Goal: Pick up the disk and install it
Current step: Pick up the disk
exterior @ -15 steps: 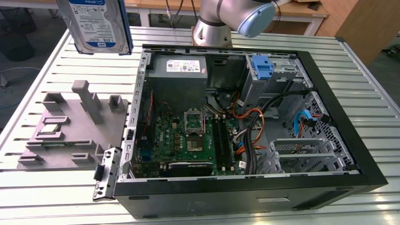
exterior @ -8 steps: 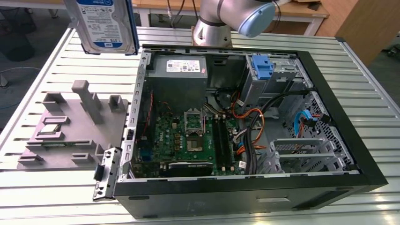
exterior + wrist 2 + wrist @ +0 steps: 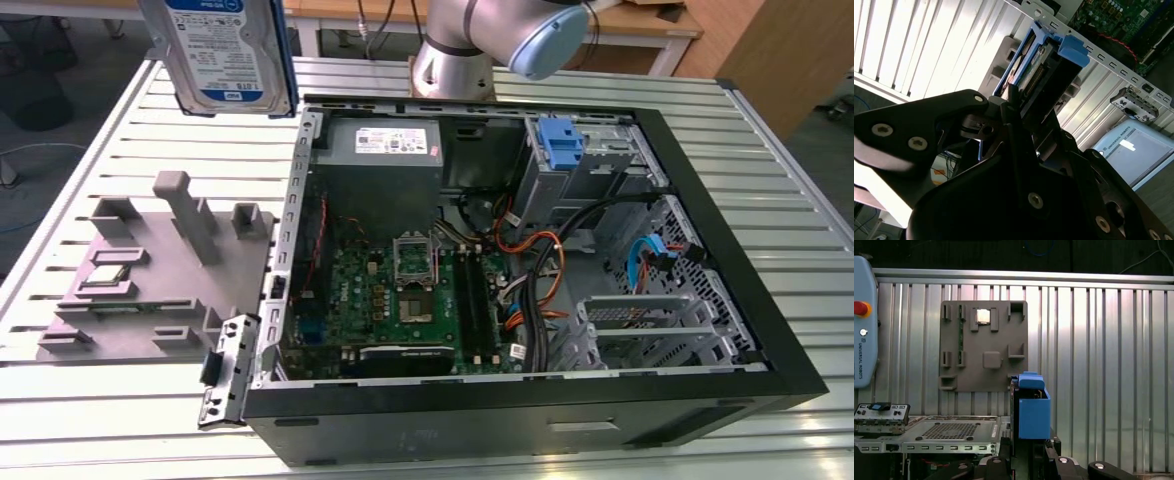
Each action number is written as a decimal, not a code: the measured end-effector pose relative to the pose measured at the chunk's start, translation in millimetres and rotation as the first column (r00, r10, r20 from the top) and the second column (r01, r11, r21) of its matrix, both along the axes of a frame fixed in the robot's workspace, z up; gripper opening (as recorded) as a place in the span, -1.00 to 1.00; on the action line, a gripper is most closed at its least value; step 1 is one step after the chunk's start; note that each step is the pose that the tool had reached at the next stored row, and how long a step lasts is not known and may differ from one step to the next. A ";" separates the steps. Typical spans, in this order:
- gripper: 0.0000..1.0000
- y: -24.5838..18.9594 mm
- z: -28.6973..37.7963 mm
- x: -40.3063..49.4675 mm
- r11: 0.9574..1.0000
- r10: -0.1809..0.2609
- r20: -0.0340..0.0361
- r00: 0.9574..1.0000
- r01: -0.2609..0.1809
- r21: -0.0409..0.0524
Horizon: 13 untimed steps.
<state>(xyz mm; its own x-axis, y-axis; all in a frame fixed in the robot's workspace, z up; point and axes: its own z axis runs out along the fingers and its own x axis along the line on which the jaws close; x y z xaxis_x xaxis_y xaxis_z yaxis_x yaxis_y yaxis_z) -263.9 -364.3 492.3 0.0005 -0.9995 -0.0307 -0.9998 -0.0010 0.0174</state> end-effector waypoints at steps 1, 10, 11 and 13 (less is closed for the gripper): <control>-0.30 0.0 0.0 0.1 1.000 0.000 0.000 1.000 0.000 0.000; -0.30 0.0 0.0 9.4 1.000 0.000 0.000 1.000 0.000 0.000; -0.30 0.0 0.0 11.2 1.000 0.000 0.000 1.000 0.000 0.000; -0.30 0.0 0.0 14.6 1.000 0.000 0.000 1.000 0.000 0.000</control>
